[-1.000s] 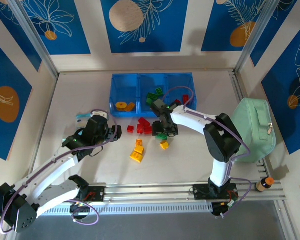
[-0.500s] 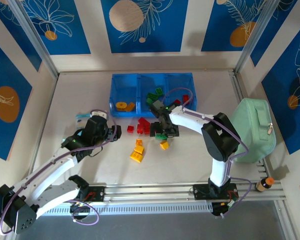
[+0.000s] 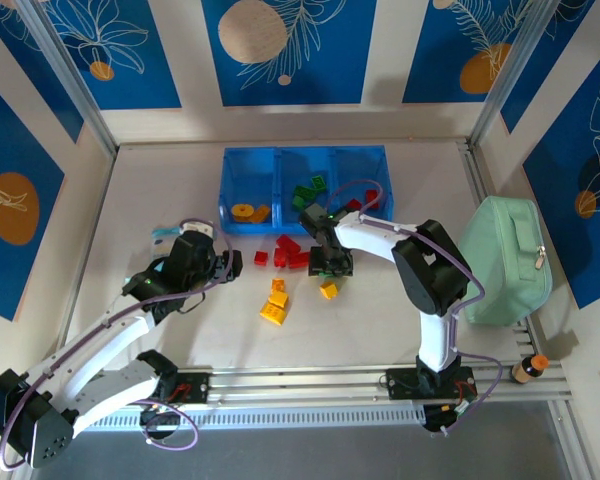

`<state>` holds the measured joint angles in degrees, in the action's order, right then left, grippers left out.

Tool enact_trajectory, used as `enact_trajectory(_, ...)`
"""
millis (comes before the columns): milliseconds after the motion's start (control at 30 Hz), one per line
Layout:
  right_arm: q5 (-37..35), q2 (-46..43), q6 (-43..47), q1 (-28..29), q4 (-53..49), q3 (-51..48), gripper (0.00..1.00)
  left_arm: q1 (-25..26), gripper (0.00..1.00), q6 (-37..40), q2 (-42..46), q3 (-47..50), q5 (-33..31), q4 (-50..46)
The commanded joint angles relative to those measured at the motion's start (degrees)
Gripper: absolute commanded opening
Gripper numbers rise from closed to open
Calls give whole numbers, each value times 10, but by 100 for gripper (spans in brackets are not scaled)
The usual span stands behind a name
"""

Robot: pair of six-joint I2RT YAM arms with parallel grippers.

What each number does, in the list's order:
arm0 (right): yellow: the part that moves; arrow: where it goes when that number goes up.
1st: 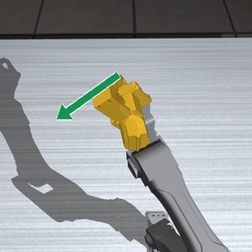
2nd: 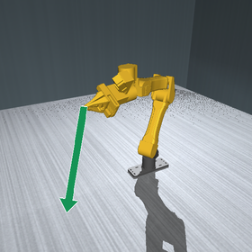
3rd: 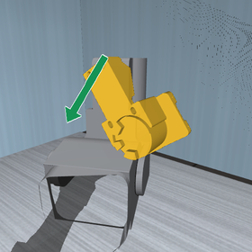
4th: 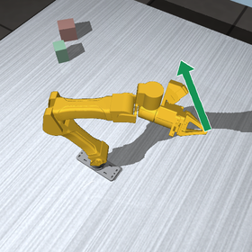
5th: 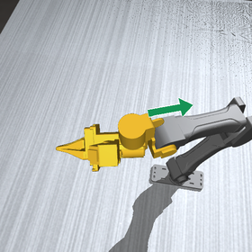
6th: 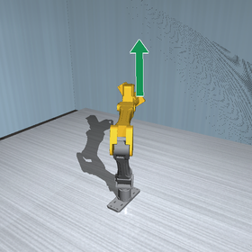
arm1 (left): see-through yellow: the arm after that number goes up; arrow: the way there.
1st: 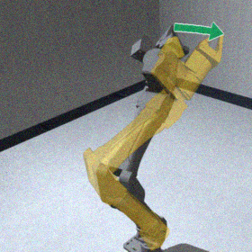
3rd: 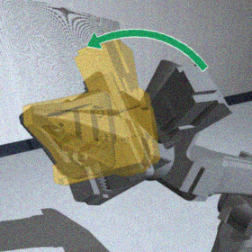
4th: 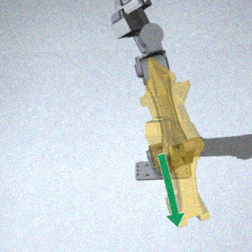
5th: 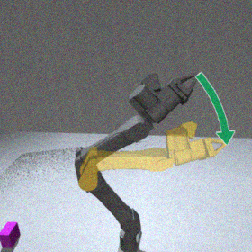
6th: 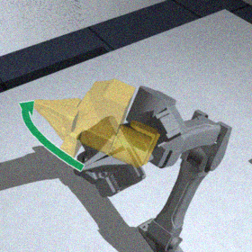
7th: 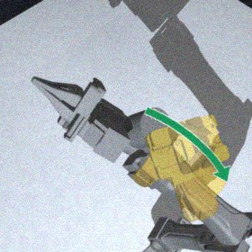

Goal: Sort the legos into containers by color
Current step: Pick up the lego from the center of the table, then place the lego in the container.

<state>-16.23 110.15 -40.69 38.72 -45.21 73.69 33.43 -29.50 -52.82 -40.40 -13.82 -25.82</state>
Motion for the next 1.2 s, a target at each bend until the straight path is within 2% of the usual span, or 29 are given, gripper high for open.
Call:
enact_trajectory(0, -1, -6, -1, 10, 4, -3, 54, -5, 79, 11, 7, 4, -7, -4)
enact_trajectory(233, -32, -63, 8, 15, -35, 12, 52, -6, 79, 11, 8, 8, -6, 1)
enact_trajectory(400, -36, -67, 42, 1, -61, 90, 51, -6, 79, 11, 14, 12, -2, 5)
enact_trajectory(767, -9, 73, 120, -57, -115, 332, 50, -6, 79, 1, 60, 30, 0, -25)
enact_trajectory(1167, -2, 179, 147, -78, -154, 473, 49, -6, 79, -2, 72, 38, -2, -27)
